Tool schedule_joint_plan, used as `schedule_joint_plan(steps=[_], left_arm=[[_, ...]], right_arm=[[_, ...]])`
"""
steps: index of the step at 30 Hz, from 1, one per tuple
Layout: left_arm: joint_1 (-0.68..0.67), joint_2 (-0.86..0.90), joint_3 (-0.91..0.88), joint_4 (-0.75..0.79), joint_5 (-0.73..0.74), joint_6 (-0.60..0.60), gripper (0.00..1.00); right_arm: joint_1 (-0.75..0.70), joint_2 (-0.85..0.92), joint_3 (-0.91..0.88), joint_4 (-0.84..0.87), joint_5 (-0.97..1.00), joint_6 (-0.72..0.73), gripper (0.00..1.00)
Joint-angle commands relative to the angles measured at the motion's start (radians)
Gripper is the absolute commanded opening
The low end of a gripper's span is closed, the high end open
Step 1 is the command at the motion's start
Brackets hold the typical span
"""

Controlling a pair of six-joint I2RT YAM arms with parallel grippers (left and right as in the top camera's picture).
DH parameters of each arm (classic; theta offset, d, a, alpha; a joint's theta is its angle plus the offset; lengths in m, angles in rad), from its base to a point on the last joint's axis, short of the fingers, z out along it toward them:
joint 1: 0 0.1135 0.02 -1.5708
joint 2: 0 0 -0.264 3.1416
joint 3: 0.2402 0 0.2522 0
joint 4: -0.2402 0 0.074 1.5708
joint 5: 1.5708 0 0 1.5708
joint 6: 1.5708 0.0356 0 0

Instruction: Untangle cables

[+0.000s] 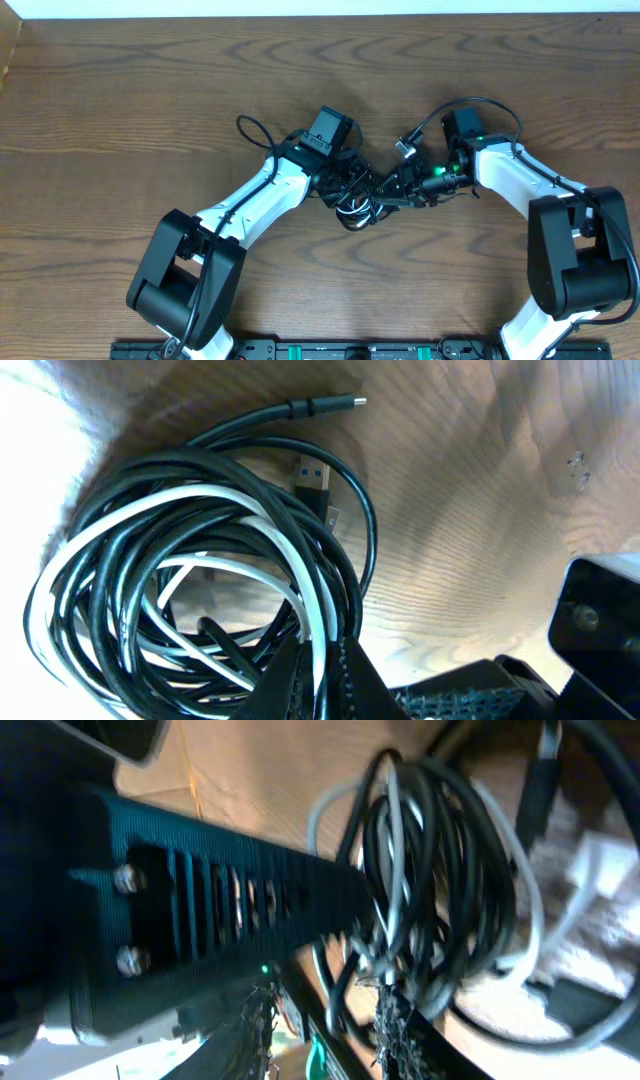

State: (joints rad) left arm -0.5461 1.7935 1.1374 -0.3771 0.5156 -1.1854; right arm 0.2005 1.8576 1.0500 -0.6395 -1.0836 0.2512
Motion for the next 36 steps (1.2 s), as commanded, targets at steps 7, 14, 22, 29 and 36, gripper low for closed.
schedule_joint_plan(steps=[7, 14, 22, 29, 36], left_arm=[[0.002, 0.0, -0.016, 0.001, 0.038, -0.077, 0.08], [0.002, 0.0, -0.016, 0.001, 0.038, -0.077, 0.08], [0.002, 0.0, -0.016, 0.001, 0.036, -0.077, 0.08], [0.002, 0.0, -0.016, -0.003, 0.016, -0.077, 0.08], [0.002, 0.0, -0.016, -0.004, 0.016, -0.077, 0.08]], right_arm=[[0.039, 0.006, -0.001, 0.027, 0.16, 0.097, 0.1], [0.058, 0.006, -0.001, 0.028, 0.169, 0.096, 0.23], [0.096, 0.006, -0.002, 0.027, 0.169, 0.092, 0.27], [0.114, 0.006, -0.002, 0.021, 0.169, 0.092, 0.27], [0.115, 0.006, -0.001, 0.0, 0.109, 0.115, 0.28]])
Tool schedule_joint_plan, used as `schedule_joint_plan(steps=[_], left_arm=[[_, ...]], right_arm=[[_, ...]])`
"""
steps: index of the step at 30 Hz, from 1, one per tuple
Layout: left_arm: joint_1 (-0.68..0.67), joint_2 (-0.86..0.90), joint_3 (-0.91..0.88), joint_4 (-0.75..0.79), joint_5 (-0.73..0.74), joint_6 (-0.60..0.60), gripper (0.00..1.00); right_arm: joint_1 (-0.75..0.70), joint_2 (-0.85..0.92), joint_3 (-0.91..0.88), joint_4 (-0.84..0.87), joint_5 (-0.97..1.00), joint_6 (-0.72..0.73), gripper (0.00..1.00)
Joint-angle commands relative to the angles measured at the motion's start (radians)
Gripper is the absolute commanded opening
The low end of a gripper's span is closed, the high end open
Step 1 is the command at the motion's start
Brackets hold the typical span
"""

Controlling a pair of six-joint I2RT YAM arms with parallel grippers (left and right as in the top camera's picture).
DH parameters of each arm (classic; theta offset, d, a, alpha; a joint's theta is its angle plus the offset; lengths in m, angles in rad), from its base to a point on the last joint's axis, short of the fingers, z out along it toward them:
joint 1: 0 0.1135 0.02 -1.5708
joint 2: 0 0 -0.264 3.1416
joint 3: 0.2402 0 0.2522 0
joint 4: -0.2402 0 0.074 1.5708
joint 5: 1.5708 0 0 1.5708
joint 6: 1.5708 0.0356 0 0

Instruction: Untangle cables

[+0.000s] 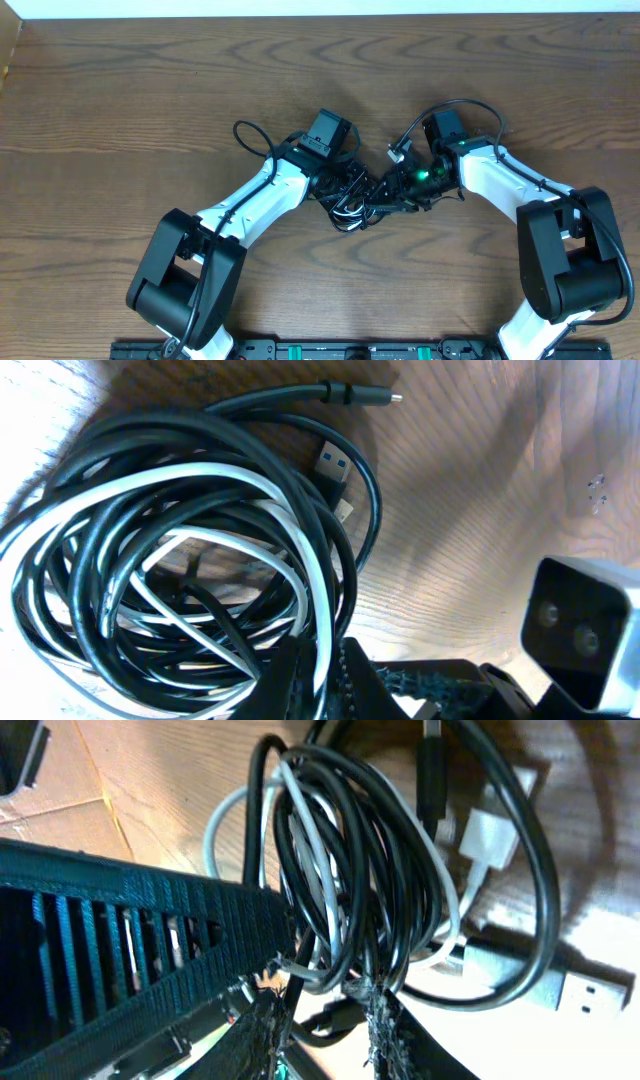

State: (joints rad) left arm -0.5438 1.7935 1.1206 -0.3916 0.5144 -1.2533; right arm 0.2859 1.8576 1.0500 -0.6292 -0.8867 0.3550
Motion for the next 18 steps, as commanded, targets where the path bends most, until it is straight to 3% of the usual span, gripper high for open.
schedule_joint_plan(steps=[1, 4, 10, 18], left_arm=[[-0.001, 0.0, 0.0, 0.01, 0.017, -0.009, 0.08], [-0.001, 0.0, 0.0, 0.005, 0.017, -0.009, 0.08], [-0.001, 0.0, 0.0, 0.004, 0.031, -0.018, 0.08], [-0.001, 0.0, 0.0, 0.004, 0.047, -0.028, 0.08]], right_arm=[[0.029, 0.006, -0.002, -0.01, -0.124, -0.004, 0.29], [0.015, 0.006, -0.001, -0.007, -0.237, -0.052, 0.31], [0.015, 0.006, -0.001, -0.008, -0.225, -0.053, 0.31], [0.037, 0.006, -0.001, -0.01, -0.003, -0.052, 0.18]])
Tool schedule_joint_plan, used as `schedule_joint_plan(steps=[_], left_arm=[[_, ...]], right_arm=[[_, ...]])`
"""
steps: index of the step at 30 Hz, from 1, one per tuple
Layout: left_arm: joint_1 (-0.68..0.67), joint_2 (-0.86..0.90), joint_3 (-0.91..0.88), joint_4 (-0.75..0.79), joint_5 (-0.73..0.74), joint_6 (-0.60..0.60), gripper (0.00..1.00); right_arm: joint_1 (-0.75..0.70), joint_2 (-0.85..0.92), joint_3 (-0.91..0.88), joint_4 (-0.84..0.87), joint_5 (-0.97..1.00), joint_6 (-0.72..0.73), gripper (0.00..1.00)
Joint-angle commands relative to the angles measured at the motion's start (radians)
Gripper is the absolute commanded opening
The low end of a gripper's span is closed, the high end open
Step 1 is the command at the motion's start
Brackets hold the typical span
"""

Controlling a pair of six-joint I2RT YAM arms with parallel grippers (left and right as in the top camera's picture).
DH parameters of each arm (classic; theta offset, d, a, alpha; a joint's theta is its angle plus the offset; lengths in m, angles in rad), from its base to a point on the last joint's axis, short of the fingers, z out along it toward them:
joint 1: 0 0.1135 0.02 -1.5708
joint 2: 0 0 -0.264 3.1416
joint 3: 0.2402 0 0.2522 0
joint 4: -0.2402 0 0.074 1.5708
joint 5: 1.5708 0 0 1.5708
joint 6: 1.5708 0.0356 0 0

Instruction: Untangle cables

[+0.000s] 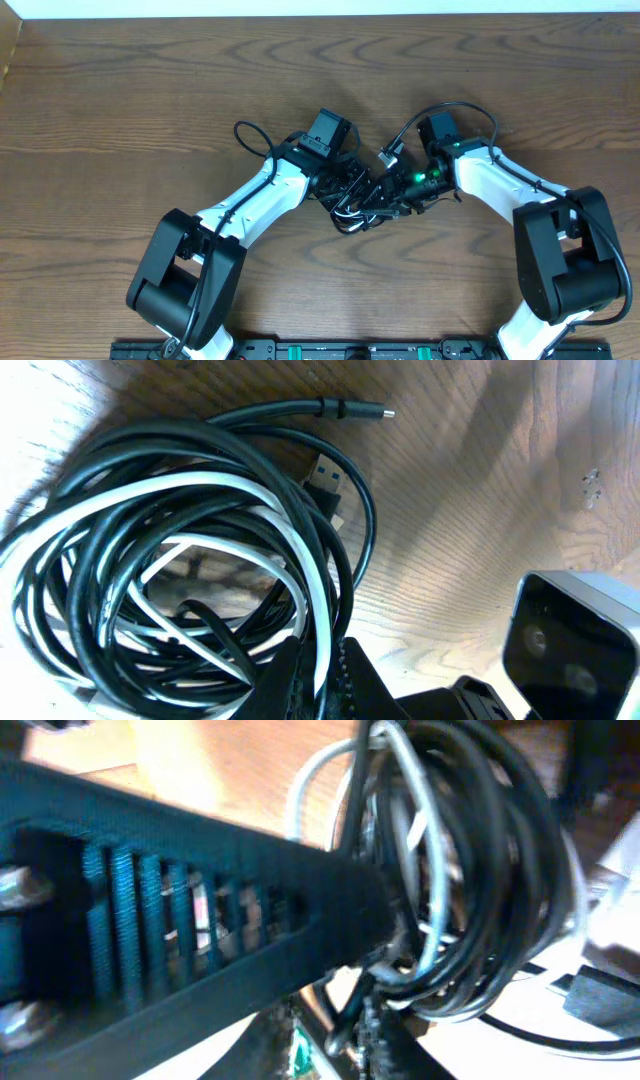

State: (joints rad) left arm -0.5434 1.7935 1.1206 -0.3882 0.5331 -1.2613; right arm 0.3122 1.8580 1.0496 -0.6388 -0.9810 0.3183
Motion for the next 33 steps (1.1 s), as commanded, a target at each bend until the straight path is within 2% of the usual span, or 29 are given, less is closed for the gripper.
schedule_joint_plan(steps=[1, 2, 4, 9, 15, 27, 33], left_arm=[[-0.001, 0.0, 0.0, 0.0, 0.029, -0.02, 0.08], [-0.001, 0.0, 0.0, 0.0, 0.029, -0.02, 0.08], [-0.001, 0.0, 0.0, 0.0, 0.028, -0.019, 0.08], [-0.003, 0.0, 0.0, 0.0, -0.014, 0.052, 0.08], [-0.011, 0.0, -0.003, -0.026, -0.037, 0.159, 0.08], [-0.079, 0.0, -0.007, -0.138, -0.376, 0.193, 0.08], [-0.093, 0.0, -0.007, -0.154, -0.387, 0.207, 0.08]], right_arm=[[0.01, 0.005, -0.001, 0.0, 0.106, -0.015, 0.17], [0.01, 0.005, -0.001, 0.0, 0.12, -0.015, 0.16], [0.008, 0.005, -0.001, 0.0, 0.148, -0.016, 0.01], [-0.025, 0.005, -0.001, 0.0, 0.15, -0.016, 0.01], [-0.102, 0.005, -0.001, 0.0, 0.014, -0.018, 0.01], [-0.187, 0.005, -0.001, -0.007, -0.006, -0.043, 0.01], [-0.204, 0.005, -0.001, -0.01, 0.051, -0.073, 0.01]])
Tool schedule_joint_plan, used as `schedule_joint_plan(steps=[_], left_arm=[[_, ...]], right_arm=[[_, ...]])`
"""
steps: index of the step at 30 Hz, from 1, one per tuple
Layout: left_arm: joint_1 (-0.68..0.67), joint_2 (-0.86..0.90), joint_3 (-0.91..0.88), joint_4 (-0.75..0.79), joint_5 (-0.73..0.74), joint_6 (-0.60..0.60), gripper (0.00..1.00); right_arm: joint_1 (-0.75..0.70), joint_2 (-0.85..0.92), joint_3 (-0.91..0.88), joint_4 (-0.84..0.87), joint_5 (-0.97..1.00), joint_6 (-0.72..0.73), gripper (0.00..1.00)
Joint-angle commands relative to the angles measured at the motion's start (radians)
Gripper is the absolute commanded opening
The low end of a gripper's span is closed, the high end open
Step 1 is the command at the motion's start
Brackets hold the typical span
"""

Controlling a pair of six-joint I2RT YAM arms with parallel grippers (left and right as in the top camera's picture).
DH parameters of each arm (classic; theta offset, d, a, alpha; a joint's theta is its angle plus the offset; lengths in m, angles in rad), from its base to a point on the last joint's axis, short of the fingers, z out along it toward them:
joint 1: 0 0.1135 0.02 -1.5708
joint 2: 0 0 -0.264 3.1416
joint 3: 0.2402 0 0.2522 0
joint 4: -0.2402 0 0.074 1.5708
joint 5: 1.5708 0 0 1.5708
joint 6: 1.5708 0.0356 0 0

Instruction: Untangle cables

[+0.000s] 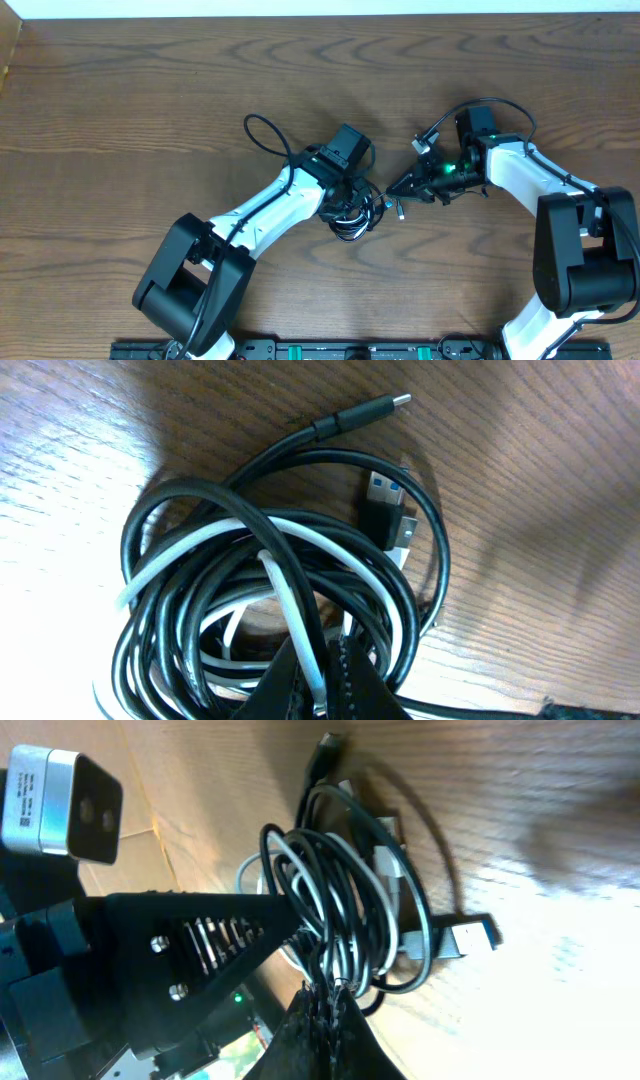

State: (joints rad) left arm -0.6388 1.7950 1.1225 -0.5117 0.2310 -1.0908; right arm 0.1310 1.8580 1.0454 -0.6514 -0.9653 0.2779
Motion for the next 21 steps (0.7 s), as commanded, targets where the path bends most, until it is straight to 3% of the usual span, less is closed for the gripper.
schedule_joint_plan(steps=[1, 7, 11, 17, 21], left_arm=[[0.002, -0.002, -0.009, -0.031, -0.085, 0.037, 0.08], [0.003, -0.002, -0.009, -0.03, -0.082, 0.073, 0.08], [0.002, -0.002, -0.009, -0.031, -0.079, 0.168, 0.08], [0.003, -0.002, -0.009, -0.03, -0.002, 0.261, 0.08], [0.003, -0.002, -0.009, -0.029, 0.055, 0.264, 0.08]], right_arm=[[-0.023, 0.005, 0.003, 0.0, 0.056, -0.032, 0.01], [-0.023, 0.005, 0.003, -0.023, 0.171, -0.032, 0.01], [-0.023, 0.005, 0.003, -0.039, 0.321, -0.032, 0.01], [-0.023, 0.005, 0.003, -0.053, 0.532, -0.032, 0.01], [-0.021, 0.005, 0.003, -0.052, 0.548, -0.032, 0.01]])
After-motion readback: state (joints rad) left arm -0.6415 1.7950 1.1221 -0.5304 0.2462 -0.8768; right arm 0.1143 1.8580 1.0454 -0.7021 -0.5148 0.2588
